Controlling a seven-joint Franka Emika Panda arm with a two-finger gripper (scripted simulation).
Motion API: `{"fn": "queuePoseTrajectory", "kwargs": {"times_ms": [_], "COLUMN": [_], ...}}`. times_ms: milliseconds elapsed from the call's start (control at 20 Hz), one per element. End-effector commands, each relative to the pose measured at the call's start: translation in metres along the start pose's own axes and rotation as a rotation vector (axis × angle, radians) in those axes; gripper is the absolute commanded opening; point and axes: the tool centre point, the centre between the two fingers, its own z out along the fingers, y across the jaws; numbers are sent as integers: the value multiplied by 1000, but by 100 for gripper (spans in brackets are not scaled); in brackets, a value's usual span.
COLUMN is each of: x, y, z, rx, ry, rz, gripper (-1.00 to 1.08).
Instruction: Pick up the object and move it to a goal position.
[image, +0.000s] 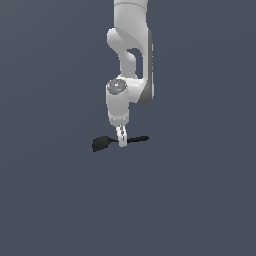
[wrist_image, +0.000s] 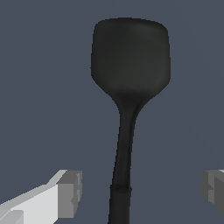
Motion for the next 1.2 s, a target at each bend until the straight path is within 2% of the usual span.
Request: {"fn": "queuePoseTrajectory", "kwargs": {"times_ms": [0,400,700,750,1150], "x": [0,0,0,0,0], "y": [0,1,1,1,1], "z": [5,39,48,48,48], "rx": [-1,-1,-1,-1,-1], "ry": [0,0,0,0,0], "rz": [1,5,5,5,5], "gripper": [100,100,100,-100,-100]}}
